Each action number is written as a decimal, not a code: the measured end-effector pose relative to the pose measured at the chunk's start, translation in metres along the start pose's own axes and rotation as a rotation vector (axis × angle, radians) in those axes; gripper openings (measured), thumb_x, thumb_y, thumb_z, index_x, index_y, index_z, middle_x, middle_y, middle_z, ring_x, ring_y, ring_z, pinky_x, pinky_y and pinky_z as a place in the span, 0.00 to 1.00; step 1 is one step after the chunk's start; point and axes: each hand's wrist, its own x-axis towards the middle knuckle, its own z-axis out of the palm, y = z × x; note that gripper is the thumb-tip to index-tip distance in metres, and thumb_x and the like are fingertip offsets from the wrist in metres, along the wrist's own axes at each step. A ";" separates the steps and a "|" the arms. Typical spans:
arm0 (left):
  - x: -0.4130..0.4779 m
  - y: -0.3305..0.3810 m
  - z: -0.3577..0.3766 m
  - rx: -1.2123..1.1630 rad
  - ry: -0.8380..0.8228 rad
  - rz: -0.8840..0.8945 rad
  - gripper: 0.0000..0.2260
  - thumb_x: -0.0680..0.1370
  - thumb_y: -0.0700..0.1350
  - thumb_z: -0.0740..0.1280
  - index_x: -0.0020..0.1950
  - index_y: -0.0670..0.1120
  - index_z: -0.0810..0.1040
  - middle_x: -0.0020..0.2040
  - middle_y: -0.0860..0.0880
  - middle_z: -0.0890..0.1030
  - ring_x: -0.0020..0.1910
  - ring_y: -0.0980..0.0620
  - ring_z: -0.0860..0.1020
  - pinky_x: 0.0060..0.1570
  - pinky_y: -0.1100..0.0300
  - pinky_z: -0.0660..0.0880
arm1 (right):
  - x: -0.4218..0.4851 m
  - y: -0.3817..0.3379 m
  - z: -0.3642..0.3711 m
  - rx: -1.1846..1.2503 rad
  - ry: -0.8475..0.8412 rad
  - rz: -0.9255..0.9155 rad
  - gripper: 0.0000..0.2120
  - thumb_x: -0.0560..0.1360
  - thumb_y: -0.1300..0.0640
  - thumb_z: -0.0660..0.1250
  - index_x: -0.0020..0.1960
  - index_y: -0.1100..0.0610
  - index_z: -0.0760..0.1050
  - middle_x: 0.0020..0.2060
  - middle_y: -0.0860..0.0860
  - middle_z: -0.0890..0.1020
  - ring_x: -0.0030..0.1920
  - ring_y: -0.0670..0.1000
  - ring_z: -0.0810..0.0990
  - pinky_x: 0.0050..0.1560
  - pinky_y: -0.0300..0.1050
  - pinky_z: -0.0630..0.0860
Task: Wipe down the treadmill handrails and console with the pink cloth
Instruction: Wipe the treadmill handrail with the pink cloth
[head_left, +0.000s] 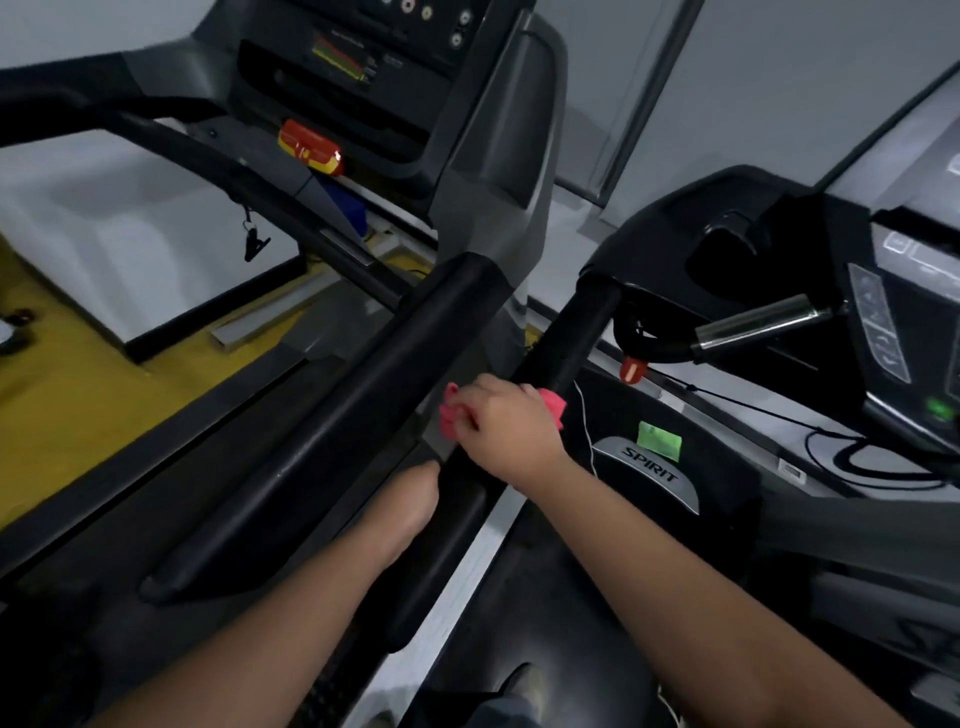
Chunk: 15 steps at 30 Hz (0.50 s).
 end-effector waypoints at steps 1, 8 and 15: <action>-0.002 0.000 0.000 0.000 -0.011 0.007 0.17 0.84 0.40 0.50 0.67 0.35 0.72 0.67 0.39 0.73 0.66 0.45 0.70 0.60 0.61 0.64 | -0.012 0.005 0.001 0.098 0.132 0.013 0.15 0.76 0.52 0.58 0.57 0.54 0.78 0.50 0.50 0.78 0.54 0.51 0.75 0.56 0.45 0.64; -0.006 0.003 -0.006 -0.026 -0.044 -0.061 0.17 0.83 0.48 0.52 0.54 0.43 0.79 0.58 0.42 0.79 0.56 0.46 0.76 0.55 0.57 0.68 | -0.057 0.002 0.034 0.599 0.595 0.378 0.16 0.72 0.54 0.53 0.52 0.63 0.71 0.51 0.49 0.68 0.53 0.43 0.63 0.57 0.39 0.62; -0.021 0.020 -0.007 0.128 0.078 0.048 0.17 0.82 0.53 0.51 0.55 0.46 0.76 0.50 0.48 0.78 0.51 0.47 0.76 0.48 0.55 0.68 | -0.046 -0.006 0.037 1.142 0.737 0.757 0.14 0.77 0.68 0.55 0.46 0.48 0.64 0.50 0.53 0.72 0.50 0.52 0.73 0.49 0.35 0.70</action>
